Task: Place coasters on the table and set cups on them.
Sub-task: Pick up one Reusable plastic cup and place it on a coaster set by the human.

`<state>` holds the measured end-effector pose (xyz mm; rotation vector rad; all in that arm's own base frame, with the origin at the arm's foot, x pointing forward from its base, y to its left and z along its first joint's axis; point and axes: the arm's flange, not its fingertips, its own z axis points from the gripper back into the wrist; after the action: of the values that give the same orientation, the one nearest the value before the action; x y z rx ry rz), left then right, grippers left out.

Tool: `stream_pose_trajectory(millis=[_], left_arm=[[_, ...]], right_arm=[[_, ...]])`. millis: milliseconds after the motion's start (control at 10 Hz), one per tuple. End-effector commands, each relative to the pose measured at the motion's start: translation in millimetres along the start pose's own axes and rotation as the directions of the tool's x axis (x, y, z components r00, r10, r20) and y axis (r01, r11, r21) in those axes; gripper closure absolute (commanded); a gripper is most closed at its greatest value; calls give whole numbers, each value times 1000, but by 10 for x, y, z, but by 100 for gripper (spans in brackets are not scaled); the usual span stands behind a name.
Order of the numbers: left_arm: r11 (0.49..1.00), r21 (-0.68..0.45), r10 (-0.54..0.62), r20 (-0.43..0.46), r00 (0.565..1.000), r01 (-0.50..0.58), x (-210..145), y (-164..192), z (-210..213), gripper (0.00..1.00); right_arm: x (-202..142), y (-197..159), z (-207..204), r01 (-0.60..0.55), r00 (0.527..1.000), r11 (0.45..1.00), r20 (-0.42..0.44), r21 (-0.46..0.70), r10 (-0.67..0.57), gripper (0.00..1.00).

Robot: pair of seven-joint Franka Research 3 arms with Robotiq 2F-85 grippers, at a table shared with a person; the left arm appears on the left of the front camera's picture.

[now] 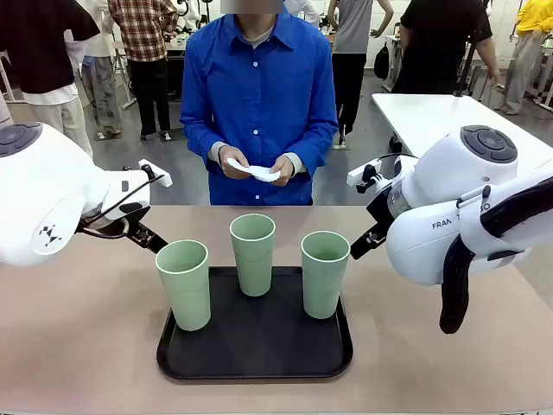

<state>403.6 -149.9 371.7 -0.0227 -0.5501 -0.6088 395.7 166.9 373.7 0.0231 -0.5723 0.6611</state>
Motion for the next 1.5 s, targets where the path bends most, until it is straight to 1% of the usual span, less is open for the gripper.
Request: stream_pose_trajectory(millis=[0,1300,1400], left_arm=[[1000,0,0,0,1000,0,0,-1,0,0],[1000,0,0,0,1000,0,0,0,0,0],[995,103,6,-31,999,-3,144,214,29,0]], right_arm=[[0,0,0,0,1000,1000,0,0,0,0],[0,0,0,0,1000,1000,0,0,0,0],[94,-125,82,56,998,998,-23,26,-56,0]])
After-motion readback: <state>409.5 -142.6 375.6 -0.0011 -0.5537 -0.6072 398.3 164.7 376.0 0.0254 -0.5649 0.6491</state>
